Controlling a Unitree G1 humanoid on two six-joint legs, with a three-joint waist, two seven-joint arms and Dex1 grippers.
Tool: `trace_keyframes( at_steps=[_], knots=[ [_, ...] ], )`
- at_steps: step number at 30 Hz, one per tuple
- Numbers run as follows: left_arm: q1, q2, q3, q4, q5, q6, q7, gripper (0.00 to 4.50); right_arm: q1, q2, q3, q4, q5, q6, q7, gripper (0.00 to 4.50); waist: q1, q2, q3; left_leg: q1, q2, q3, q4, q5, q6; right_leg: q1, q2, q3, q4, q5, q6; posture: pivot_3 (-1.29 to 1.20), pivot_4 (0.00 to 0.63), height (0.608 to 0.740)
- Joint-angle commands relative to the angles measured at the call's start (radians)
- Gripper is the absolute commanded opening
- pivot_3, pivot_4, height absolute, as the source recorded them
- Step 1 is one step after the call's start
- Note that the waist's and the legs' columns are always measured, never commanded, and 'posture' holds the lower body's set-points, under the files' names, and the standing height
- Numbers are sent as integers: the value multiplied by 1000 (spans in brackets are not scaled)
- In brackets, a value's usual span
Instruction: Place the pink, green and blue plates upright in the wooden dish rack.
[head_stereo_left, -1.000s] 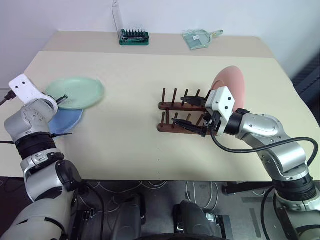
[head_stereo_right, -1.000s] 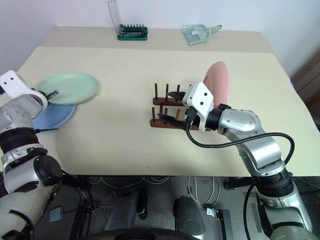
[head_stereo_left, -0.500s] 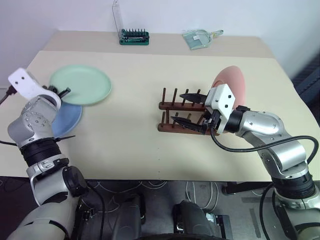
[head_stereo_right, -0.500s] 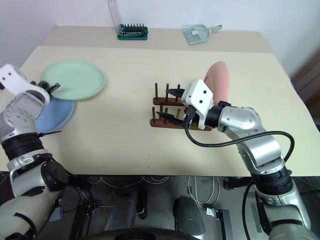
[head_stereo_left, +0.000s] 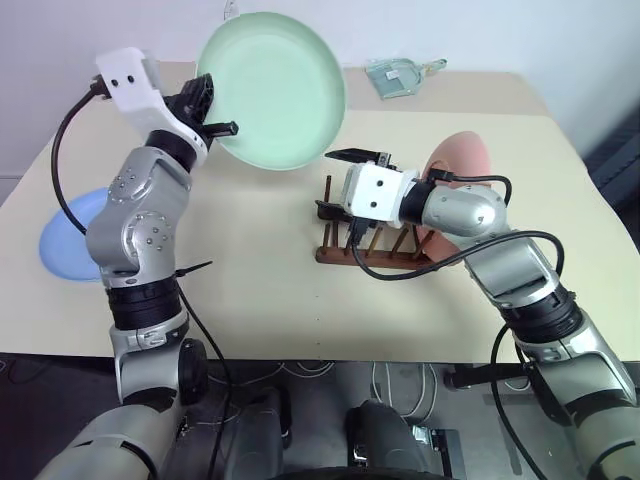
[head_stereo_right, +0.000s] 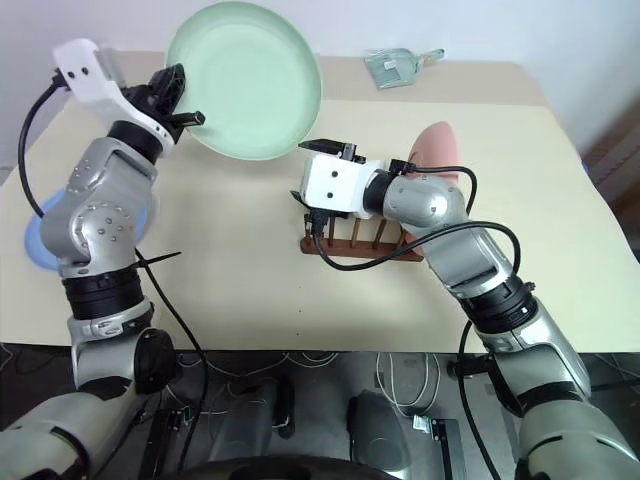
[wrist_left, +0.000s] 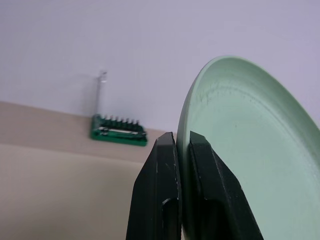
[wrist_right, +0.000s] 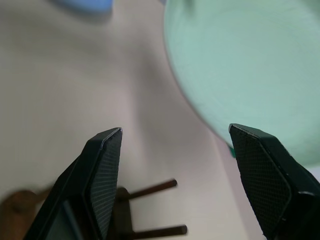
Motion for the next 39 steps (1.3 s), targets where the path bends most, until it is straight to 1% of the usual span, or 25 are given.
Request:
trace_keyframes(
  at_steps=[1,6,11,14,15,17,19,20,23,26,27,29,30,32,33,36,39],
  knots=[
    [-1,-8,-22,-78,-14,7,6,50,-39,16,-8,16,-75,-76,-31,3493,0,0,0,0,0,0,0,0,0,0,0,0,0,0,0,0,150,732],
    [13,-15,-69,-123,-22,45,-16,50,-81,30,13,105,-208,-186,-83,3493,2,0,0,0,0,0,0,0,0,0,0,0,1,0,0,0,150,732],
    [18,-14,-79,-138,-30,69,-20,50,-85,55,10,142,-246,-232,-87,3493,1,0,0,0,0,0,0,0,0,0,0,0,1,0,0,0,150,732],
    [22,-14,-84,-143,-35,90,-18,0,-81,70,8,145,-257,-258,-85,2627,0,0,0,0,0,0,0,0,0,0,0,0,1,0,0,0,150,732],
    [23,-15,-85,-143,-37,93,-18,0,-81,74,8,145,-261,-266,-84,2208,1,0,0,0,0,0,0,0,0,0,0,0,2,0,0,0,150,732],
    [24,-18,-85,-146,-40,99,-17,0,-77,82,6,140,-263,-274,-81,1091,1,0,0,0,0,0,0,0,0,0,0,0,2,0,0,0,150,732],
    [24,-19,-82,-146,-41,101,-17,0,-74,88,3,139,-264,-278,-78,142,2,0,0,0,0,0,0,0,0,0,0,0,2,0,0,0,150,732],
    [23,-21,-79,-145,-42,101,-18,0,-73,90,1,140,-266,-280,-76,56,2,0,0,0,0,0,0,0,0,0,0,0,2,0,0,0,150,732],
    [21,-32,-60,-140,-58,103,-19,0,-68,93,-4,142,-273,-286,-74,56,2,0,0,0,0,0,0,0,0,0,0,0,2,0,0,0,150,732],
    [19,-62,-8,-138,-104,71,-21,991,-60,91,-10,143,-280,-289,-75,0,-1,0,0,0,0,0,0,0,-1,0,0,0,2,0,0,0,150,732],
    [16,-70,12,-141,-120,53,-27,1425,-58,90,-12,142,-284,-290,-78,0,1,0,0,0,0,0,1,0,-1,0,0,0,2,0,0,0,150,732],
    [6,-80,48,-142,-144,24,-22,2425,-55,90,-17,143,-291,-290,-82,0,2,0,0,0,0,0,1,1,-1,0,0,0,2,0,0,0,150,732],
    [2,-80,62,-137,-150,13,-13,3109,-55,89,-19,143,-294,-290,-84,0,1,0,0,0,0,0,1,0,-1,0,0,0,2,0,0,0,150,732],
    [-4,-74,88,-121,-161,-8,5,4070,-55,88,-23,143,-297,-291,-87,0,-1,0,0,0,0,0,1,1,-1,0,0,0,2,0,0,0,150,732],
    [-7,-66,105,-111,-167,-22,9,4438,-56,89,-25,143,-299,-290,-88,0,-1,0,0,0,0,0,1,1,-1,0,0,0,2,0,0,0,150,732],
    [-19,-33,163,-77,-180,-76,9,4438,-57,89,-35,140,-301,-289,-91,0,0,0,0,0,0,0,1,1,-1,0,0,0,2,0,0,0,150,732],
    [-19,37,210,-26,-171,-128,-14,4438,-61,89,-72,131,-276,-277,-95,0,-1,0,0,0,0,0,1,1,-1,0,0,0,2,0,0,0,150,732]
  ],
)
